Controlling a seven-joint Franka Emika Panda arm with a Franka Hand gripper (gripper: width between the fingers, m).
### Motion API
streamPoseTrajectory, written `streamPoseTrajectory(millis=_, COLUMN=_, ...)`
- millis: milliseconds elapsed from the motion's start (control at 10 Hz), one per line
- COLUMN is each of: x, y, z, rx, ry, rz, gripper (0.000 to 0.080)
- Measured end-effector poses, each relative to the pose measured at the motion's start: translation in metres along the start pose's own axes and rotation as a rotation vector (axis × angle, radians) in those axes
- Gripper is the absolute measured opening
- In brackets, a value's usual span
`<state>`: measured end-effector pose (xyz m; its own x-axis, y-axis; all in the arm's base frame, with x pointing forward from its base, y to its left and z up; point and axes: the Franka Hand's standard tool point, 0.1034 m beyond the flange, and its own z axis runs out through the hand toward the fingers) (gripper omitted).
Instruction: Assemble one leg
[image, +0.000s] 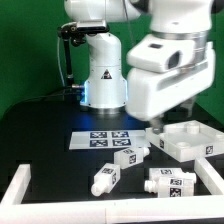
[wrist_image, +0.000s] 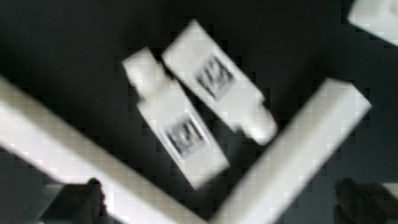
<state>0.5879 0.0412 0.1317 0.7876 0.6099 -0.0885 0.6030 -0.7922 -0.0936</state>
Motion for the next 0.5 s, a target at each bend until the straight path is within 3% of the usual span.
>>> streamPoseTrajectory(millis=100, x=-0.0066, y=0.0035, z=-0.0017, rx=-0.005, ry=0.007, rz=0.015, gripper=0.065)
streamPoseTrajectory(millis=200, x=-0.0072, y=0.0023, z=-0.0028, rx=0.027, ry=-0.014, rz=0.031, gripper=0.065)
streamPoseTrajectory(millis=500, x=-0.0055, y=0.0031, z=-0.0022, rx=0.024, ry=-0.01, rz=0.029, gripper=0.065)
